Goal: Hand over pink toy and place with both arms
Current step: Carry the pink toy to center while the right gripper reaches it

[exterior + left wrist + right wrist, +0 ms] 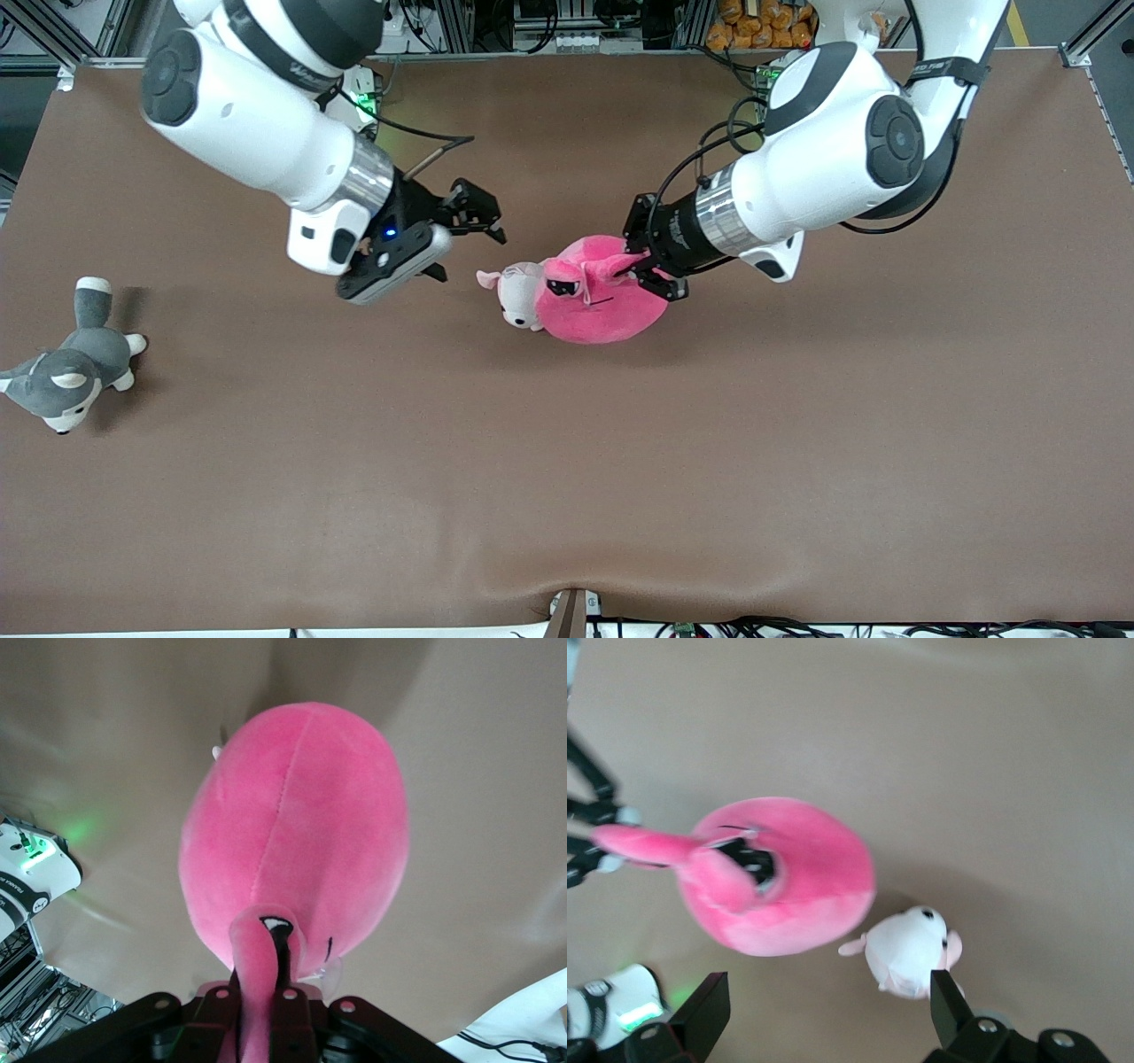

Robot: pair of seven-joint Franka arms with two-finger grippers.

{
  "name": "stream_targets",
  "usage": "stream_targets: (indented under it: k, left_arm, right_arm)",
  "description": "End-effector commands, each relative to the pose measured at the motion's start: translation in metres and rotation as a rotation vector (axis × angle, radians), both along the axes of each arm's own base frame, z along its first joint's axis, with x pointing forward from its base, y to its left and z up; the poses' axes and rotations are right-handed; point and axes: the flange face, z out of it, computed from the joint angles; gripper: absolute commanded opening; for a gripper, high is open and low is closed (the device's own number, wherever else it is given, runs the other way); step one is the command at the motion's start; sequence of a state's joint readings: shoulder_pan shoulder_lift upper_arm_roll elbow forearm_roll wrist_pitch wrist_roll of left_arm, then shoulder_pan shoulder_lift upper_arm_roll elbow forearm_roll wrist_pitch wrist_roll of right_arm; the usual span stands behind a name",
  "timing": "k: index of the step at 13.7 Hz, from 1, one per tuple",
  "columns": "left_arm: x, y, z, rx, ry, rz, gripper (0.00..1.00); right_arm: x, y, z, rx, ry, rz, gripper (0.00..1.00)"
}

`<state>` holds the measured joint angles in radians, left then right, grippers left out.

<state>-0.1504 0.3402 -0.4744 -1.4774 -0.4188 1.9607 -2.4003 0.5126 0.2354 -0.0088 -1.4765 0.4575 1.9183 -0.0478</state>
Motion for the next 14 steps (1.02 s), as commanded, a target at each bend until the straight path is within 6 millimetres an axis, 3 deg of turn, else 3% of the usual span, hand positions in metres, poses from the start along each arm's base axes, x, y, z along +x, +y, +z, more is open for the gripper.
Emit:
stream_targets:
  k: [1,3,6,14]
  left_arm:
    - [-0.004,-0.024,0.001,-0.029,0.017,0.014,0.00]
    - [-0.008,-0.033,0.000,-0.031,0.015,0.016,0.00]
    - [-0.010,-0.037,0.002,-0.039,0.005,0.018,0.00]
    - [-0.016,-0.046,0.003,-0.043,0.003,0.009,0.00]
  right_arm:
    - [0.007,0.001,0.004,0.029,-0.113,0.194,1.00]
    - [0.008,0.007,0.004,0.036,-0.204,0.297,1.00]
    - [0.016,0.012,-0.013,0.028,-0.258,0.387,1.00]
    - [0.000,0.050,-0.048,0.008,-0.224,0.478,1.00]
